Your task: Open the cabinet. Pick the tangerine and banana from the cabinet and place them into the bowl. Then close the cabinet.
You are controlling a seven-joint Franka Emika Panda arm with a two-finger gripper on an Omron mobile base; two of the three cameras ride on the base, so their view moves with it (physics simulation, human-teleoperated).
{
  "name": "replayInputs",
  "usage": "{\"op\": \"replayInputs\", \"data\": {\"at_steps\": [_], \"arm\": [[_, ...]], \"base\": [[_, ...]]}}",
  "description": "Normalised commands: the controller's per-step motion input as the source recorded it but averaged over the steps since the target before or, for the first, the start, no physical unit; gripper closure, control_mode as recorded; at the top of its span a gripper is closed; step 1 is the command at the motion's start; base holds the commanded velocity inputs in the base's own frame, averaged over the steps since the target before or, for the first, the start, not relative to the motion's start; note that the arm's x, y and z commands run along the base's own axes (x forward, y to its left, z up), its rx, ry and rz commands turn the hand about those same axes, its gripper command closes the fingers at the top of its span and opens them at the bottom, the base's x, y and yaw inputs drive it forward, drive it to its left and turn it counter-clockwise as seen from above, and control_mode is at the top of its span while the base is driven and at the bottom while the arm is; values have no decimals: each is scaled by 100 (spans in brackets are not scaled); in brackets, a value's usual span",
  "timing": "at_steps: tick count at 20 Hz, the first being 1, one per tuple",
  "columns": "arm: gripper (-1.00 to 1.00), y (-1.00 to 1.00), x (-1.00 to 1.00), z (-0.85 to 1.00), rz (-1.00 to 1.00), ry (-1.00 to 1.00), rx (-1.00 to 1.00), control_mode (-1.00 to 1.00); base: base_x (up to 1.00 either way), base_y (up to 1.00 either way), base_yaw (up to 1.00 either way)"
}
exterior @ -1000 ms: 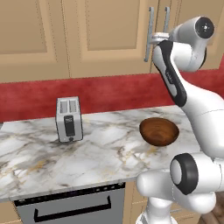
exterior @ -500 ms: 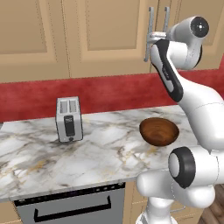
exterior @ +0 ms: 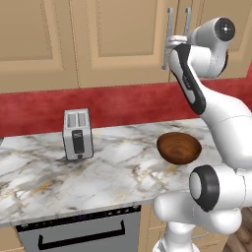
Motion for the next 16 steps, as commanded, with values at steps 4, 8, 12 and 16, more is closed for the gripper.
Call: {"op": "replayInputs", "data": {"at_steps": [4,8,12,16], "arm": [[100,0,0,0,0,0,0,-100],[100,0,0,0,0,0,0,-100],[100,0,0,-2,1,0,0,-100],[100,0,-3,-2,6,0,0,-100]], "base": [[0,0,0],[0,0,0],[0,0,0],[0,0,0]]}}
